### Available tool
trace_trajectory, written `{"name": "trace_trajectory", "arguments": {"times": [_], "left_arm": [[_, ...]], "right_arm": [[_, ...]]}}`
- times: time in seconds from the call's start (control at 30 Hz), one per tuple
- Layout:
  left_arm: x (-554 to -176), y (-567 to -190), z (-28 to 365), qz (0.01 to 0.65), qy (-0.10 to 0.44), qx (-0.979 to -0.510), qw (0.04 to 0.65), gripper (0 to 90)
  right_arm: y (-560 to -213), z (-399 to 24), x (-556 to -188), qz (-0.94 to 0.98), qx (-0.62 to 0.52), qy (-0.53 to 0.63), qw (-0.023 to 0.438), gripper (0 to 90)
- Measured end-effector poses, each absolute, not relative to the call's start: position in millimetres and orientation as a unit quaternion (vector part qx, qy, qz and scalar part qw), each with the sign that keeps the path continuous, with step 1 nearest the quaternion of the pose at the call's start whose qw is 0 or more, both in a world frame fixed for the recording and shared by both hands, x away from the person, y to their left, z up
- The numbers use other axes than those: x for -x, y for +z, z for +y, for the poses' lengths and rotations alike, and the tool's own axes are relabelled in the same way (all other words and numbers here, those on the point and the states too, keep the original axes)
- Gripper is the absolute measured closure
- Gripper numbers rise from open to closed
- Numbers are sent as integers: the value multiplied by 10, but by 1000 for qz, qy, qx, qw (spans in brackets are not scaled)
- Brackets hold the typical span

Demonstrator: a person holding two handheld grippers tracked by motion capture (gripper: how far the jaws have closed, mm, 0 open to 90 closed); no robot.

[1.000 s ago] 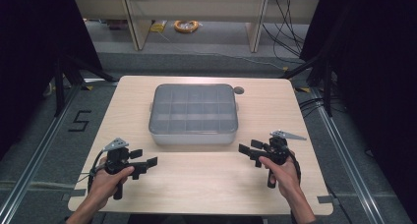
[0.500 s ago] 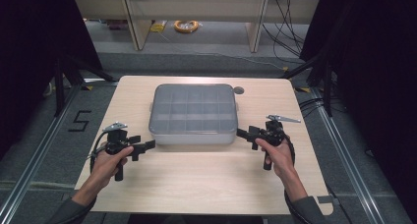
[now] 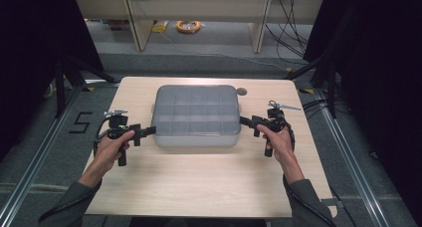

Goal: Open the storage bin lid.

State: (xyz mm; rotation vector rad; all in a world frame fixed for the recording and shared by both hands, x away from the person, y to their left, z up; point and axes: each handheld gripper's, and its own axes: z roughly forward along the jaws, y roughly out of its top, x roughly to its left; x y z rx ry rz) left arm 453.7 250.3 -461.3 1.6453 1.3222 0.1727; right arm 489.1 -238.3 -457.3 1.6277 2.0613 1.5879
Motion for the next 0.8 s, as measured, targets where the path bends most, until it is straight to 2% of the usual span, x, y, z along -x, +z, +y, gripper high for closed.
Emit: {"name": "trace_trajectory", "arguments": {"times": [0.23, 0.3, 0.33, 0.37, 0.4, 0.47, 0.5, 0.57, 0.6, 0.67, 0.7, 0.73, 0.8], "left_arm": [[-4713, -4617, 2496, 555, 70, -670, 489, 167], [-4756, -4610, 2492, 554, 73, -669, 490, 170], [-4783, -4600, 2486, 555, 72, -668, 490, 170], [-4798, -4595, 2483, 555, 73, -667, 492, 171], [-4815, -4586, 2480, 556, 72, -666, 492, 172], [-4845, -4575, 2469, 555, 72, -667, 492, 173], [-4863, -4570, 2461, 555, 70, -665, 494, 173], [-4898, -4557, 2452, 555, 70, -666, 495, 178], [-4917, -4552, 2446, 554, 71, -665, 495, 179], [-4957, -4551, 2430, 553, 69, -666, 496, 180], [-4982, -4556, 2424, 554, 67, -667, 494, 181], [-5007, -4564, 2417, 558, 63, -663, 496, 182], [-5072, -4574, 2406, 564, 52, -658, 496, 196]], "right_arm": [[-4635, -2381, -5037, 675, -522, 520, 40, 278], [-4620, -2368, -5056, 672, -529, 517, 34, 289], [-4592, -2346, -5047, 663, -543, 515, 17, 290], [-4612, -2377, -5104, 676, -522, 519, 42, 294], [-4612, -2377, -5116, 676, -522, 519, 43, 297], [-4573, -2349, -5100, 663, -543, 515, 17, 298], [-4607, -2372, -5157, 675, -522, 519, 43, 302], [-4598, -2348, -5182, 673, -527, 518, 34, 313], [-4576, -2314, -5168, 661, -548, 512, 16, 317], [-4566, -2319, -5177, 663, -540, 518, 14, 334], [-4570, -2309, -5196, 662, -542, 518, 16, 349], [-4601, -2333, -5254, 676, -512, 528, 42, 350], [-4571, -2300, -5255, 668, -536, 516, 25, 356]]}}
